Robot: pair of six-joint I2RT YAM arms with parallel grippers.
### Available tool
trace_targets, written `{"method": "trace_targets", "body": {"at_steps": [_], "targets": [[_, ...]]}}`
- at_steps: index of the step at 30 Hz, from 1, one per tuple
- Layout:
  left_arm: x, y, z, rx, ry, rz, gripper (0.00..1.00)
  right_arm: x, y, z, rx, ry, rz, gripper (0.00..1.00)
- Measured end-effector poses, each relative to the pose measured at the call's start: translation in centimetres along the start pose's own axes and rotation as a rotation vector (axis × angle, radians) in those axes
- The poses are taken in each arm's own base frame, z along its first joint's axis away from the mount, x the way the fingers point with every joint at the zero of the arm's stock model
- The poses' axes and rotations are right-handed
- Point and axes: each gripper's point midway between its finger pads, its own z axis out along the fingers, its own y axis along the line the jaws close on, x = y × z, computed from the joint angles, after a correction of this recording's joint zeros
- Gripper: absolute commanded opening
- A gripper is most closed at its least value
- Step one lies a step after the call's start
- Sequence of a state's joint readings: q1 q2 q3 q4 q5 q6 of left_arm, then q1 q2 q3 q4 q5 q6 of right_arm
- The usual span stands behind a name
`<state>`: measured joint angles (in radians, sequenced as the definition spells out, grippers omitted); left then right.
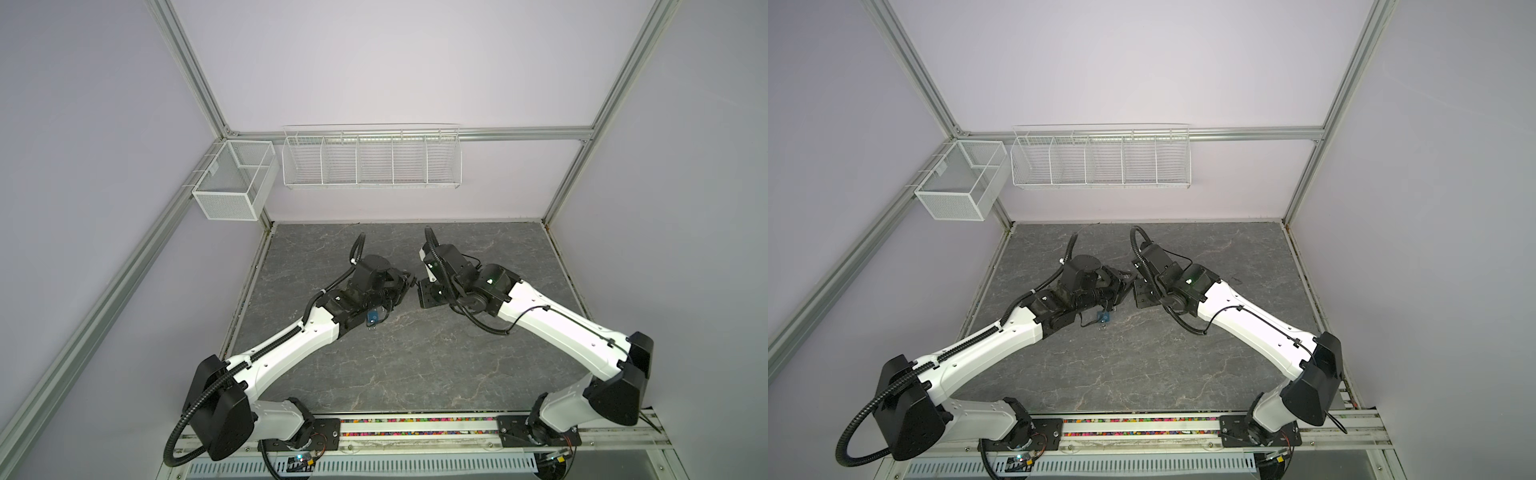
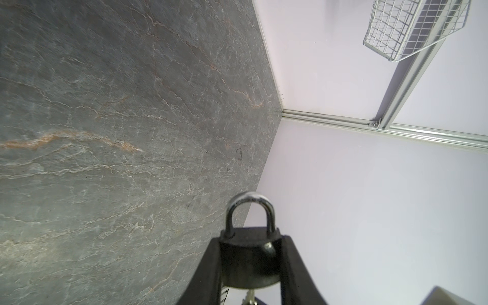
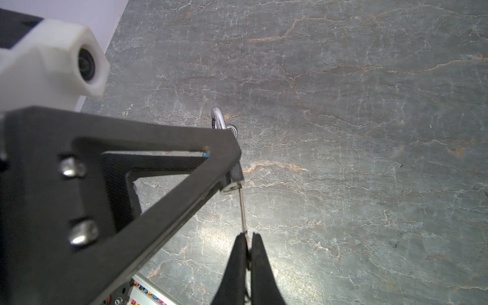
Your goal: Unlock with the key
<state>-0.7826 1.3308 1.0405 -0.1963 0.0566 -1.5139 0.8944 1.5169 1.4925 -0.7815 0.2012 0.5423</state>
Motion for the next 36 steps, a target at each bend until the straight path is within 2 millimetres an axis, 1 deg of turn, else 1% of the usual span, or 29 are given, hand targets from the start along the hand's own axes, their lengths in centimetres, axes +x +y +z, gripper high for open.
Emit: {"method": "trace_targets", "body": {"at_steps": [4,15,22,30,36], "targets": [[0.2,0.1,0.1,-0.002,0.005,0.001,0.03,0.1,0.2,0.0,-0.004,0.000,-0.004,0.07],[0.3,0.0,0.0,-0.003,0.007,0.008,0.03,0.0,0.1,-0.2,0.012,-0.006,-0.001,0.07],[0.3,-1.0,-0.1,0.015,-0.003,0.011,0.03,-0.7,0.2,-0.7,0.024,-0.020,-0.001,0.07],[0.1,-0.4,0.3,-0.028,-0.024,0.015,0.02,-0.2,0.2,0.3,0.049,-0.004,-0.012,0.07],[0.3,-0.9,0.3,-0.027,-0.032,0.036,0.01,-0.4,0.1,0.1,0.017,0.005,0.007,0.07]]}}
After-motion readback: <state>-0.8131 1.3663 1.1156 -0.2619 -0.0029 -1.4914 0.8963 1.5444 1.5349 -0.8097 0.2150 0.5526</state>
